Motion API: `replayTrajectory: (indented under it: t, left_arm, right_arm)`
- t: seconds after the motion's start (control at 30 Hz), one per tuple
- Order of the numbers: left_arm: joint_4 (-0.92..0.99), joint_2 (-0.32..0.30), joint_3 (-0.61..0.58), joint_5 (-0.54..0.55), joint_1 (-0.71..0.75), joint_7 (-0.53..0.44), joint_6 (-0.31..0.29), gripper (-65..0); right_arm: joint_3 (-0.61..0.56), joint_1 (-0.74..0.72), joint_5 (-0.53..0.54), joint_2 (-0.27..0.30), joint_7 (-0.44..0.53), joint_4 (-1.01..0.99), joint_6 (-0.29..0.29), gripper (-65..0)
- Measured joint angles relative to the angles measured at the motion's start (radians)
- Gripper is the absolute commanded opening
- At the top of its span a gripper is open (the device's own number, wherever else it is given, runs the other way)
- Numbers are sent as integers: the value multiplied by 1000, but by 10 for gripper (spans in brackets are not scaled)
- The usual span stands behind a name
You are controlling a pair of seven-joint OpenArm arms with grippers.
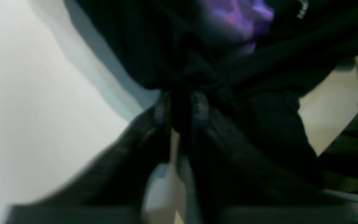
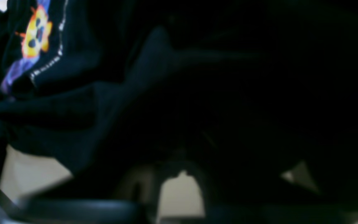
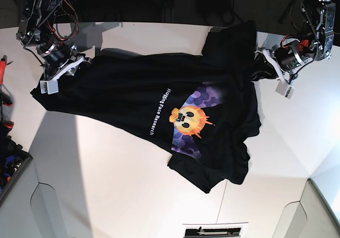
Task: Layout the t-shirt on the table in an organized manner, then fold the t-shirt properly
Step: 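Grasp the shirt's shoulder corners with both grippers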
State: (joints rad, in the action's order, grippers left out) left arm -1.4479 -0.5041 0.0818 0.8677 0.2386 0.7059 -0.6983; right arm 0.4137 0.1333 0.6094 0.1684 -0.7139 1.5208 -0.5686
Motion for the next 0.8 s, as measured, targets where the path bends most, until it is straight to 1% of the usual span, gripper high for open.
replayTrajectory:
  t: [0.07,0.13,0.2,0.27,0.37,0.43,0.5,0.6,0.7,0.8]
  left_arm:
    - [0,0,0,9,0,-6,0,-650]
    - [2,0,-2,19,3,-45,4,-650]
    - [2,-1,-4,48,8,-68,5,-650]
    - [0,-17,-4,88,11,-76,6,-650]
    - [-41,-57,-4,86,25,-78,12,-650]
    - [-101,-79,-2,87,60,-78,13,-650]
    - [-174,-95,2,85,103,-77,15,-650]
    - [-298,-95,53,85,148,-74,15,-650]
    - [-407,-97,142,101,183,-87,14,-650]
    - [-472,-97,234,130,218,-83,11,-650]
  right_arm:
    - [0,3,8,0,-1,-1,0,-650]
    - [0,2,61,1,-1,-2,0,-650]
    - [0,-1,83,0,-2,6,0,-650]
    - [0,0,84,0,-43,32,0,-650]
    - [3,10,93,0,-87,95,2,-650]
    - [10,32,128,0,-88,154,4,-650]
    - [16,67,137,0,-95,212,0,-650]
    - [32,111,131,0,-104,292,0,-650]
    - [51,138,141,1,-101,384,0,-650]
    - [78,171,152,1,-102,460,-4,-650]
